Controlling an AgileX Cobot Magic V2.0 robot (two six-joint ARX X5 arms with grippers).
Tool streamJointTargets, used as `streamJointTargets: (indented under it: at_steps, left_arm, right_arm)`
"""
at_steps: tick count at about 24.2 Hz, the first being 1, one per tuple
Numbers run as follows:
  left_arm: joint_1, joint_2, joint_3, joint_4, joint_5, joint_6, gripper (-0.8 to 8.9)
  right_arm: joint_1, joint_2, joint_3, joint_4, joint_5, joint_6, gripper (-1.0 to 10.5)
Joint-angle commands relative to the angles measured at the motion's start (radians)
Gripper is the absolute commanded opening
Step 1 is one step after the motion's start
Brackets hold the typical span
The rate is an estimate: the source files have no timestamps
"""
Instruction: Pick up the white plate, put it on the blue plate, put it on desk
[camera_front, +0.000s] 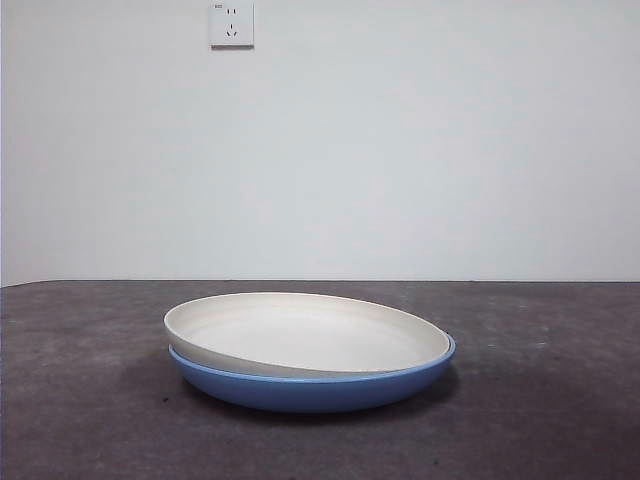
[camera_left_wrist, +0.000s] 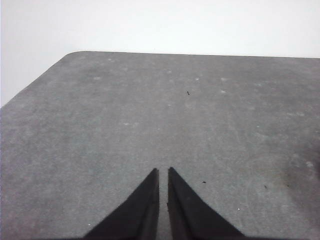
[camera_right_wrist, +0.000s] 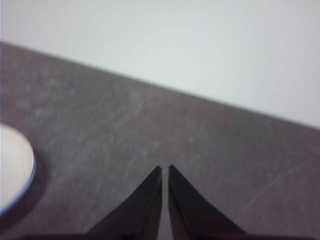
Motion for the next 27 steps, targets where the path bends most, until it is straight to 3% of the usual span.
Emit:
streamJointTargets:
  at_steps: [1,9,17,23,27]
  left_arm:
    - [0.001,-0.002,-0.021,0.017,-0.006,-0.002,0.29]
    - [0.001,-0.002,-0.021,0.017,-0.006,-0.002,0.29]
    - [0.001,-0.002,-0.021,0.017,-0.006,-0.002,0.29]
    - [0.001,-0.002,-0.021,0.018,-0.006,-0.002,0.29]
    - [0.001,-0.002,-0.021,0.017,-0.006,-0.002,0.29]
  right_arm:
    - [-0.002,-0.031,-0.045,0.021,0.002,-0.006,0.2]
    - [-0.003,-0.098,-0.152,0.036,0.016,0.006,0.2]
    - [-0.004,-0.098,-0.157,-0.031,0.185,0.050,0.2]
    - [-0.017,-0.098,-0.157,-0.031,0.206,0.061,0.2]
    - [-0.037,-0.098,-0.157,-0.029,0.240,0.112,0.2]
